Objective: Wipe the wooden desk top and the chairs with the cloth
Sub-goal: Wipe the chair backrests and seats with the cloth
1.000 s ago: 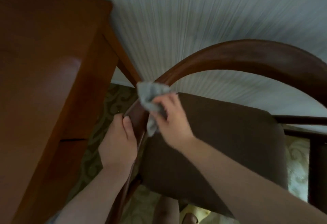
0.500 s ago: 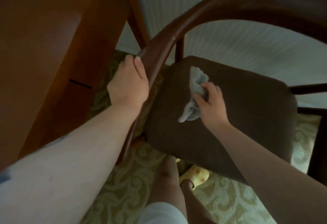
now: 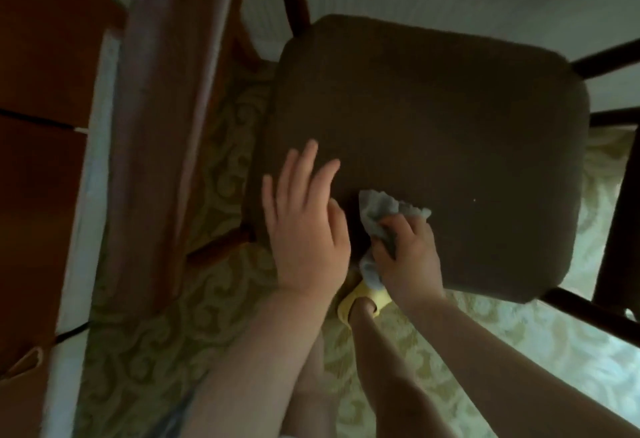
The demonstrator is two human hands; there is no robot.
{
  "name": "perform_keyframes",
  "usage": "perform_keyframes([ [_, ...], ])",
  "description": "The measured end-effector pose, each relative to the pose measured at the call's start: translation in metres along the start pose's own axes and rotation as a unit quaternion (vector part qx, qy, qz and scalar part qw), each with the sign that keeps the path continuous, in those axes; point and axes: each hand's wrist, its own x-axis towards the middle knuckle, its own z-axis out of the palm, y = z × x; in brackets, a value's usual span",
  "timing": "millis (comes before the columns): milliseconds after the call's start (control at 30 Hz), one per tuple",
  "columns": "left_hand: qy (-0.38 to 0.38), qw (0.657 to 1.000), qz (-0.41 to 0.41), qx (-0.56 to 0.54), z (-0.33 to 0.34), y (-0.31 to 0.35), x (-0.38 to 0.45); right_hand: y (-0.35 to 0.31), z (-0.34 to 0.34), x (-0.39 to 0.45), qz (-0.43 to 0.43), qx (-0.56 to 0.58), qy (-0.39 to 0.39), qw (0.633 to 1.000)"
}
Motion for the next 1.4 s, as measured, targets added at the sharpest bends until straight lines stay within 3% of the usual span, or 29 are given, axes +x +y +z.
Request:
perform_keyframes([
  [100,-0.131,0.984,-0.096,0.073,0.056,-0.019,-0.006,-0.009,0.025,0.008,-0.039,-0.082,0.051,0.995],
  [167,-0.179,0.973,-0.096,0.114,0.081,-0.028,-0.001,-0.004,0.04,0.007,-0.078,-0.129,0.066,0.986],
  [333,-0.148,0.978,0.026,0.146,0.102,-0.032,0.01,0.032,0.032,0.012,-0.204,-0.208,0.01,0.957],
  [367,-0.141,0.979,0.05,0.139,0.103,-0.028,0.01,0.045,0.024,0.014,-0.174,-0.206,0.032,0.962],
  [433,-0.141,0.98,0.078,0.116,0.109,-0.014,0.009,0.073,0.003,0.01,0.032,-0.137,0.136,0.981],
  [500,-0.144,0.98,0.092,0.104,0.116,0.002,0.005,0.082,-0.008,-0.001,0.25,-0.05,0.224,0.941],
  [533,-0.147,0.979,0.099,0.1,0.12,0.011,0.002,0.078,-0.007,-0.005,0.275,-0.042,0.221,0.935],
  [567,-0.155,0.978,0.101,0.098,0.123,0.019,-0.001,0.07,-0.002,-0.007,0.221,-0.057,0.186,0.956],
  [633,-0.16,0.978,0.078,0.106,0.128,0.028,-0.004,0.059,0.012,-0.006,-0.029,-0.098,0.073,0.992],
  [667,-0.156,0.979,0.064,0.114,0.129,0.031,-0.004,0.065,0.012,0.0,-0.123,-0.134,0.032,0.983],
  [700,-0.155,0.979,0.061,0.122,0.129,0.032,-0.003,0.074,0.006,0.009,-0.152,-0.156,0.026,0.976],
  [733,-0.158,0.976,0.074,0.13,0.129,0.032,-0.001,0.087,0.0,0.015,-0.114,-0.163,0.064,0.978],
  [767,-0.165,0.972,0.096,0.137,0.129,0.032,0.0,0.101,-0.009,0.02,-0.015,-0.147,0.138,0.979],
  [800,-0.168,0.969,0.117,0.141,0.13,0.032,0.001,0.113,-0.022,0.024,0.127,-0.101,0.226,0.96],
  [833,-0.167,0.967,0.128,0.143,0.131,0.032,0.003,0.122,-0.034,0.024,0.263,-0.051,0.293,0.918],
  [867,-0.162,0.967,0.131,0.146,0.133,0.033,0.006,0.124,-0.042,0.023,0.346,-0.013,0.32,0.882],
  [900,-0.157,0.968,0.13,0.147,0.136,0.033,0.01,0.118,-0.045,0.023,0.357,-0.006,0.313,0.88],
  [933,-0.156,0.968,0.127,0.148,0.139,0.034,0.014,0.112,-0.042,0.022,0.292,-0.028,0.279,0.914],
  [1000,-0.161,0.966,0.124,0.159,0.145,0.033,0.019,0.095,-0.021,0.015,-0.004,-0.118,0.156,0.981],
  [1033,-0.164,0.964,0.125,0.167,0.146,0.031,0.021,0.091,-0.012,0.011,-0.138,-0.176,0.075,0.972],
  [1067,-0.166,0.963,0.13,0.168,0.146,0.028,0.023,0.094,-0.009,0.013,-0.208,-0.222,0.013,0.952],
  [1100,-0.167,0.963,0.139,0.158,0.144,0.026,0.023,0.103,-0.014,0.024,-0.22,-0.251,-0.001,0.943],
  [1133,-0.163,0.965,0.148,0.141,0.142,0.023,0.025,0.116,-0.024,0.034,-0.177,-0.261,0.023,0.949],
  [1200,-0.15,0.969,0.147,0.127,0.136,0.016,0.028,0.139,-0.048,0.048,0.039,-0.192,0.137,0.971],
  [1267,-0.123,0.976,0.115,0.141,0.13,0.01,0.035,0.142,-0.067,0.053,0.239,-0.073,0.233,0.94],
  [1300,-0.114,0.978,0.096,0.146,0.128,0.008,0.039,0.127,-0.065,0.054,0.248,-0.06,0.259,0.932],
  [1333,-0.112,0.979,0.081,0.148,0.126,0.007,0.042,0.107,-0.057,0.055,0.183,-0.064,0.263,0.945],
  [1400,-0.118,0.979,0.077,0.149,0.123,0.003,0.045,0.069,-0.025,0.052,-0.099,-0.126,0.166,0.973],
])
